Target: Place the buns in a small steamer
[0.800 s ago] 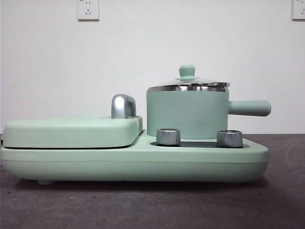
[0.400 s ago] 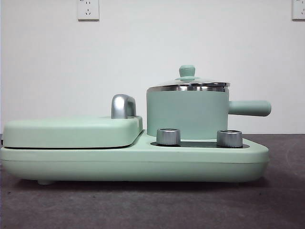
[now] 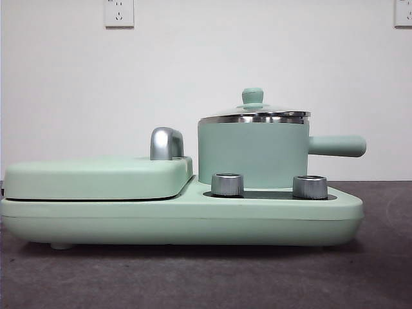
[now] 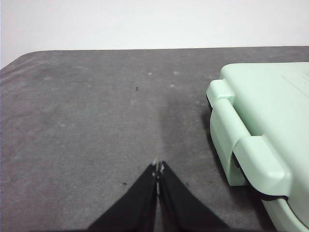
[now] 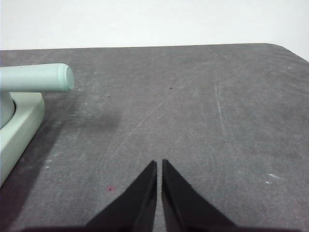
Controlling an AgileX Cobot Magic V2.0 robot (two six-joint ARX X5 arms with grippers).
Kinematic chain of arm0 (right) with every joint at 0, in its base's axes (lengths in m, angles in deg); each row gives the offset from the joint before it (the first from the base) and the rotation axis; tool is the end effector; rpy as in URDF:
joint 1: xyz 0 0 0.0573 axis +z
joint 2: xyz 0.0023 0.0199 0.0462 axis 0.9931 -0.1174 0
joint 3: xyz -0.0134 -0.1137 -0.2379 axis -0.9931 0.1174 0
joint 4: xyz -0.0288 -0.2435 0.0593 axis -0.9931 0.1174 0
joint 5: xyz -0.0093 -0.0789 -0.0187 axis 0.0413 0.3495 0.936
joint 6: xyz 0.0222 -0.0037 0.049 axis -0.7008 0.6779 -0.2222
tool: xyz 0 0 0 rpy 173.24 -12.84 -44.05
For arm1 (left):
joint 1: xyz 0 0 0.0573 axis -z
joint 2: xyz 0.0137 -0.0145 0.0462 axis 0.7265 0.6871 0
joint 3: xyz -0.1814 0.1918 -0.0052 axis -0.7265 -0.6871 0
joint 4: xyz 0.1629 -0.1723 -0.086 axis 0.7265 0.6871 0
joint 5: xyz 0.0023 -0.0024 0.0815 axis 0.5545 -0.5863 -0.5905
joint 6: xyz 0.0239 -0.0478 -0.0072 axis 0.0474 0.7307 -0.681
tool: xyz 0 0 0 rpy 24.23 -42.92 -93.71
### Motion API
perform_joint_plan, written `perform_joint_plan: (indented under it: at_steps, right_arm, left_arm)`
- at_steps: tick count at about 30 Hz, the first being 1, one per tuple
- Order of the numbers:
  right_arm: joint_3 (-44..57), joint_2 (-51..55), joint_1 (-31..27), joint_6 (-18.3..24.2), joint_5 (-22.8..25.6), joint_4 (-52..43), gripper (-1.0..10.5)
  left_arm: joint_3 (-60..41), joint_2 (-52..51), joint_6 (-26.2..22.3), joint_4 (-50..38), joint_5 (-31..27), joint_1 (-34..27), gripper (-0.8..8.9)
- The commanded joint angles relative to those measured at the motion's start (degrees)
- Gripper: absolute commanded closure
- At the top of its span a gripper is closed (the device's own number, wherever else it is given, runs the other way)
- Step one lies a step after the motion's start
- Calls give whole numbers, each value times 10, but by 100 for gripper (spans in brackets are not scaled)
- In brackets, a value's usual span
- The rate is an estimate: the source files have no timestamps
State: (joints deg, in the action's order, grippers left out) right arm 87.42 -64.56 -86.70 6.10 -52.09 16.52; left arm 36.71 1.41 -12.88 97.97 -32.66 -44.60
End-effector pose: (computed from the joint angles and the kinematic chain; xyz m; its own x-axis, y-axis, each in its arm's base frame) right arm 0.0957 -0.0052 0.1522 0.9867 -0.0377 -0.1582 0.0480 0.9969 0.0619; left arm 0.0945 -0.0032 0.1567 0.9876 -0.0307 -0.1542 0.0335 0.9993 0.0154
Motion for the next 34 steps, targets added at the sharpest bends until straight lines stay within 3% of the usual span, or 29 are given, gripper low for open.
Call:
perform_joint_plan:
  at_steps: [1,34]
  right_arm:
    - [3,0,0,2,2,5,931]
    - [3,0,22,-4,2,-9,931]
  left_arm:
    - [-11,-1,-3,3,0,-1,806]
    - [-11,-1,-3,3,0,-1,806]
